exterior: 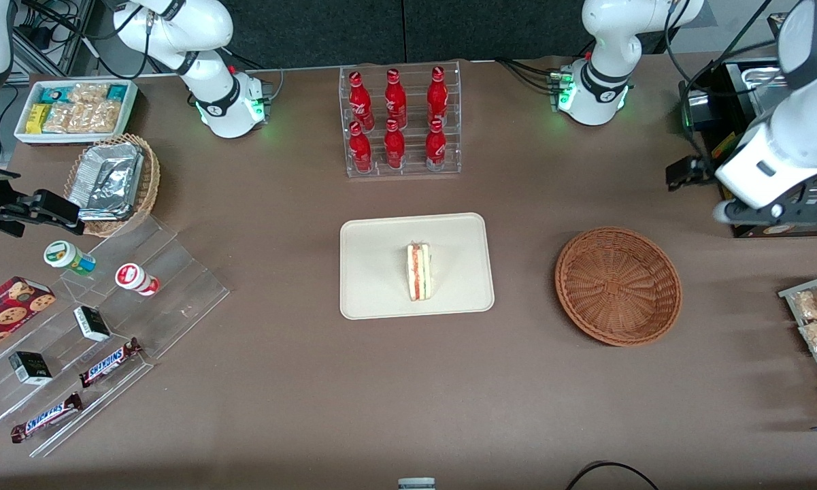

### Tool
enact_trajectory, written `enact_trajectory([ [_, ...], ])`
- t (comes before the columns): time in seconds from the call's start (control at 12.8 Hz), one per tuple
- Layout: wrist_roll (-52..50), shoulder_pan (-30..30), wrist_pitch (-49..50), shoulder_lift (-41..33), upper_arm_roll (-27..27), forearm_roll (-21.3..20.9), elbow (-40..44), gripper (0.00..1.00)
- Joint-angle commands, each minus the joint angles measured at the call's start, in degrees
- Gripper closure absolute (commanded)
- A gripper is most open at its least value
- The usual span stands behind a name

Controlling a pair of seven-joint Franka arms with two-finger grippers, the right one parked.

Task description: Place sandwich from basket to tray

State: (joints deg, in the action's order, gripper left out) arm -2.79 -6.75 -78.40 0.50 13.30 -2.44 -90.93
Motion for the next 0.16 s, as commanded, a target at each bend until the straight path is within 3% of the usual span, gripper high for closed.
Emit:
enact_trajectory([
  [0.0, 1.1, -1.1, 1.6, -2.7, 0.2, 0.2, -1.6, 0.00],
  [0.08, 1.2, -1.2, 1.6, -2.7, 0.2, 0.2, -1.7, 0.00],
])
